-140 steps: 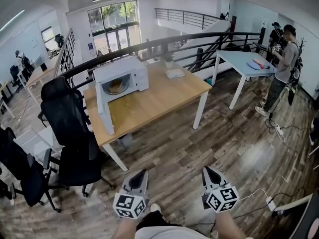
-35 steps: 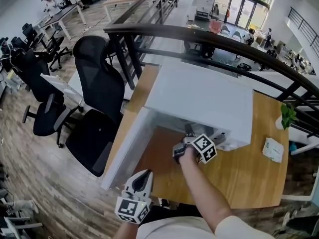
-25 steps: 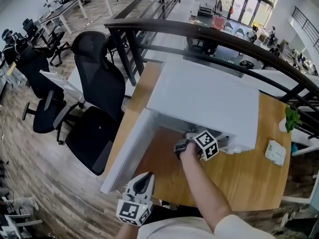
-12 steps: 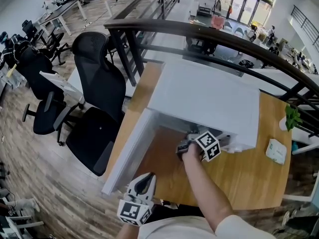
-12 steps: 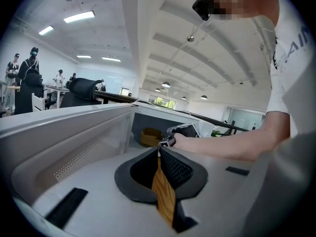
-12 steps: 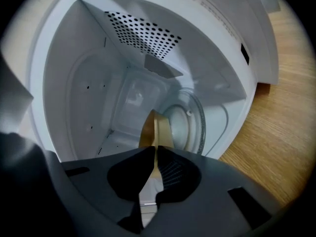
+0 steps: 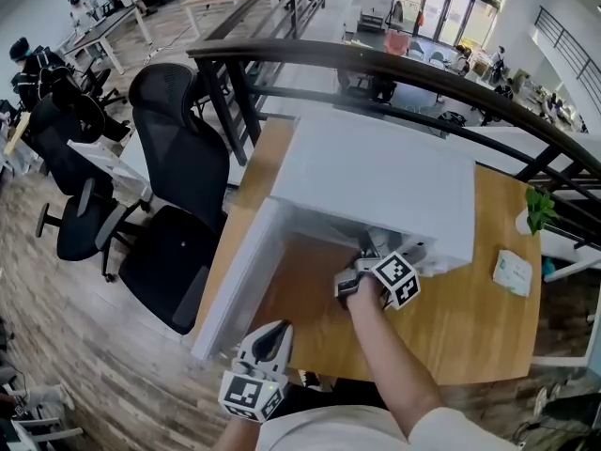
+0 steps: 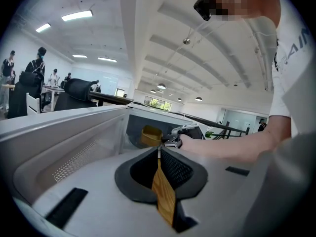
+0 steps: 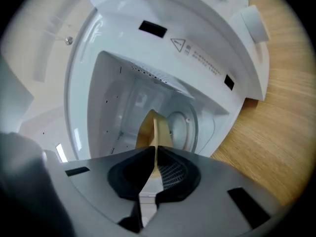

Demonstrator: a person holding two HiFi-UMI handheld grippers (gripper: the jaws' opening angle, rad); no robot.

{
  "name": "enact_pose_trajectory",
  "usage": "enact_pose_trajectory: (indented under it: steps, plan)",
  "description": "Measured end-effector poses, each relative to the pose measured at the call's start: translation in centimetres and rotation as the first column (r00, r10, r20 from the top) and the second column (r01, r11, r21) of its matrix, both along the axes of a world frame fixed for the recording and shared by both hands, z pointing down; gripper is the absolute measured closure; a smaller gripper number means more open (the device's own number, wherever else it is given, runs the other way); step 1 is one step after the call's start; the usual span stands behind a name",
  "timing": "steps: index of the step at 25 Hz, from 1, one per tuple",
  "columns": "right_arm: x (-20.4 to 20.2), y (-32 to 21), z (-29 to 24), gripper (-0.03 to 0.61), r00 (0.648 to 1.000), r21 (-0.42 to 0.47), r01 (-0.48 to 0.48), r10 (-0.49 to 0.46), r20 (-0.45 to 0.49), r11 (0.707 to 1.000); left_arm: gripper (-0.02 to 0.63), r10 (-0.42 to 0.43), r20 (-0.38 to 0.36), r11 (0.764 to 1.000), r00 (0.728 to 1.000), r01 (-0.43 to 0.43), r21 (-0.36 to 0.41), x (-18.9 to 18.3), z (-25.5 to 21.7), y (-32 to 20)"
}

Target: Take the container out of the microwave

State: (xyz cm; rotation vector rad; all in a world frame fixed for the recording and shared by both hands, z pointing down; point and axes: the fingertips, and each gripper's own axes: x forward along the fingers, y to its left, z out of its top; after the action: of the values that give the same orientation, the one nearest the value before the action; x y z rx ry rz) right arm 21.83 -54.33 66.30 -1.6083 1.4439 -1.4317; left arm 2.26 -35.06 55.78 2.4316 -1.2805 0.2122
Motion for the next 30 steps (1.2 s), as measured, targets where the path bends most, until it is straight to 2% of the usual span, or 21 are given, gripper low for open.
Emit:
enact_pose_trajectory:
  steps: [10, 16, 30]
  plan:
    - [-1.0, 8.3, -0.6, 0.543, 0.998, 0.001, 0.059, -0.059, -0.019, 0.998, 0.569, 0.042, -0.012, 0.997, 0.999, -0.041, 0.064, -0.9, -1.8, 2.2]
    - [-1.6, 14.0, -1.1, 0.543, 0.997, -0.007, 0.076, -0.076, -0.015, 0.997, 0.569, 0.084, -0.022, 0.994, 0.996, -0.082, 0.072, -1.3, -2.0, 4.1]
    - [2.9, 24.0, 1.1, 0.543, 0.994, -0.075, 0.081, -0.085, -0.062, 0.994, 0.569, 0.157, -0.020, 0.986, 0.987, -0.156, 0.058, 2.2, -1.2, 6.6]
